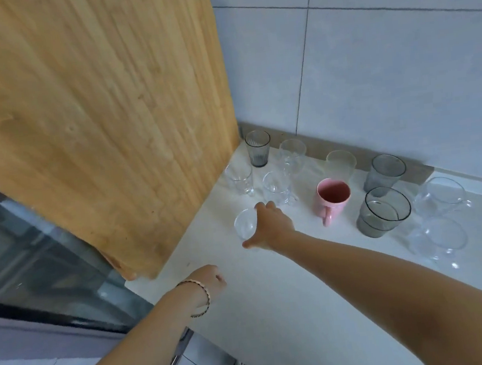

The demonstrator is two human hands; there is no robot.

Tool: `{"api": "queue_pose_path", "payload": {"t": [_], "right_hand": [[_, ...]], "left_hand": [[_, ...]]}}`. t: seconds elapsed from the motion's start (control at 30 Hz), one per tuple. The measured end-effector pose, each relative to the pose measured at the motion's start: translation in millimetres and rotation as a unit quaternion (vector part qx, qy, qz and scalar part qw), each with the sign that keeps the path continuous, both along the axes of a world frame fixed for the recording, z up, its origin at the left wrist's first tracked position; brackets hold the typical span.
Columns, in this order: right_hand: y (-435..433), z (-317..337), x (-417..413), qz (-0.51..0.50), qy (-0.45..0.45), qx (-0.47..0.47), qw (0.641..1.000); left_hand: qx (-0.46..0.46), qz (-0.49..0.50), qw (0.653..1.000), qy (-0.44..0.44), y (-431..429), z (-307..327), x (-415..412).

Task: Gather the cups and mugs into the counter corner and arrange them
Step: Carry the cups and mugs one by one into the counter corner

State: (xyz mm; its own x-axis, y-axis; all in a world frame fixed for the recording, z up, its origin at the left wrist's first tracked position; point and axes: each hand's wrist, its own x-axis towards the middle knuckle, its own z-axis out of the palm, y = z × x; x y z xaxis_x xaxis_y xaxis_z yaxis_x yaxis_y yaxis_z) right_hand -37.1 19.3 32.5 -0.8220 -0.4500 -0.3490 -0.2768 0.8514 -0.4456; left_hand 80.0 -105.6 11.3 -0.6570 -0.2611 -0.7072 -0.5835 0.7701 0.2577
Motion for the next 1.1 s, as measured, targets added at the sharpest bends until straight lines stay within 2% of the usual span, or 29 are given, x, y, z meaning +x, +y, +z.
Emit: {"api": "queue_pose_path", "payload": {"t": [0.2, 0.33, 0.5, 0.67, 0.87, 1.1], "right_hand": [[-82, -21, -20, -0.073, -0.012, -0.012, 0.997], [-123, -31, -32, -0.13, -0.015, 0.001, 0.991], [-143, -40, -27, -0.209, -0.032, 0.014, 0.977], [-139, -41, -15, -0.224, -0.044, 0.042, 0.973], [-83, -28, -7, -0.213, -0.091, 0.016, 0.973], [86, -24, 29, -0.251, -0.151, 0.088, 0.952]], "left_hand": [[0.001, -0.108, 0.994, -0.015, -56, -17, -32], [0.015, -0.131, 0.991, -0.024, -86, -30, -46], [0.032, -0.149, 0.988, -0.023, -106, -39, -51], [0.039, -0.176, 0.983, -0.027, -113, -43, -56], [0.016, -0.231, 0.973, -0.022, -88, -43, -65], [0.0, -0.355, 0.935, -0.002, 16, -17, -88]]}}
